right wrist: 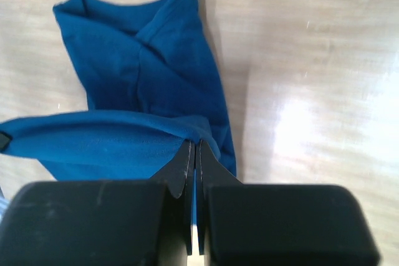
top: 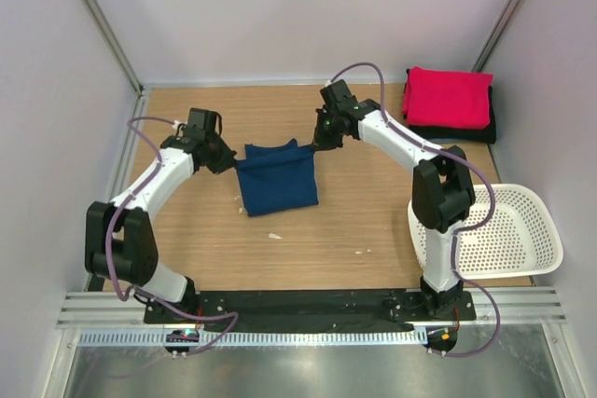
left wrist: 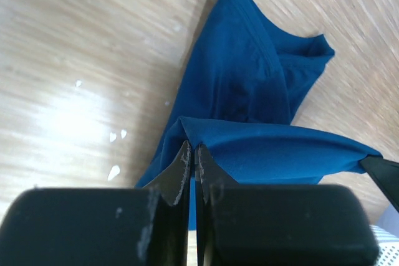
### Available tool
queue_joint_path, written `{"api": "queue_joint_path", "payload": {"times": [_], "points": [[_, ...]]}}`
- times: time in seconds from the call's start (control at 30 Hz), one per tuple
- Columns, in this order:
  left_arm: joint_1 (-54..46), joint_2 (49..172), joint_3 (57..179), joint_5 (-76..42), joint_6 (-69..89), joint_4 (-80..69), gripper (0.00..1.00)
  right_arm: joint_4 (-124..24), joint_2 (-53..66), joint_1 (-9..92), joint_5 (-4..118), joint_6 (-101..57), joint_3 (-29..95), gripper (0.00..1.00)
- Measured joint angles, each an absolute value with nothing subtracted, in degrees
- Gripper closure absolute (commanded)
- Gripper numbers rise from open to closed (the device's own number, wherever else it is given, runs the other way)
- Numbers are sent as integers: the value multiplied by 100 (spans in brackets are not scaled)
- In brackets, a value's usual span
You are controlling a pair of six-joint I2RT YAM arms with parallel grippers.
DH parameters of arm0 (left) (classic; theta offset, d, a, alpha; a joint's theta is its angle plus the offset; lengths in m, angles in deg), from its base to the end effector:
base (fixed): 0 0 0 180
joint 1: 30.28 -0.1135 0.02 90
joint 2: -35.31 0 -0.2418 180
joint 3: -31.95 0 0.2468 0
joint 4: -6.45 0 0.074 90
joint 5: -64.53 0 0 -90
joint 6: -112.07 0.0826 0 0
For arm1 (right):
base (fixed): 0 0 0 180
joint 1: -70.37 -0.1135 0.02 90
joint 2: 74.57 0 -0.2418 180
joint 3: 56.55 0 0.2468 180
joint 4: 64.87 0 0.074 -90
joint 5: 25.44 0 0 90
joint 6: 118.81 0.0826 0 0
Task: Fold and stack the t-shirts
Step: Fold the tshirt
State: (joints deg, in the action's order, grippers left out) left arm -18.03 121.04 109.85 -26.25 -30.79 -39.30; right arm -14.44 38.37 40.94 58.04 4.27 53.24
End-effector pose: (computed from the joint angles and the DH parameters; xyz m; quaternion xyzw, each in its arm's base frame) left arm 0.3320 -0.0709 0.1950 -0.3316 0.8901 -0.1627 0.2669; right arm 0.3902 0.2309 0.1970 0.0124 0.9485 0.2081 0.2387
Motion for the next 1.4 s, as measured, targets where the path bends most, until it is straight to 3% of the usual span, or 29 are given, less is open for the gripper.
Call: {"api": "queue_joint_path", "payload": {"times": [0.33, 0.43, 0.47, 0.53, 0.57, 0.67, 0.9, 1.1, 1.4], "points": [[-2080, 13147, 11434, -2432, -2983, -3178, 100, -1572, 5190, 4396, 5659, 423, 6771, 98], [-2133, 13573, 11646, -2430, -2963, -2966, 88, -1568, 5617, 4472, 5596, 423, 7187, 75], [-2144, 13719, 11715, -2432, -2944, -2918, 82, -1570, 5752, 4490, 5587, 420, 7322, 57], [-2174, 14038, 11884, -2450, -2861, -2881, 72, -1568, 6030, 4538, 5563, 372, 7595, 45], [-2192, 14169, 11960, -2461, -2821, -2879, 55, -1588, 6141, 4564, 5535, 342, 7698, 41], [-2257, 14521, 12290, -2472, -2640, -2894, 41, -1603, 6274, 4619, 5469, 245, 7814, 31], [-2325, 14019, 12579, -2363, -2216, -3152, 24, -1878, 5791, 4684, 5277, -58, 7425, 32], [-2325, 12834, 12074, -2124, -2209, -3095, 25, -2751, 4841, 4599, 4914, -325, 6411, 39], [-2327, 13759, 11779, -1877, -1934, -2702, 27, -2960, 5466, 4525, 4772, -944, 6671, 39]]}}
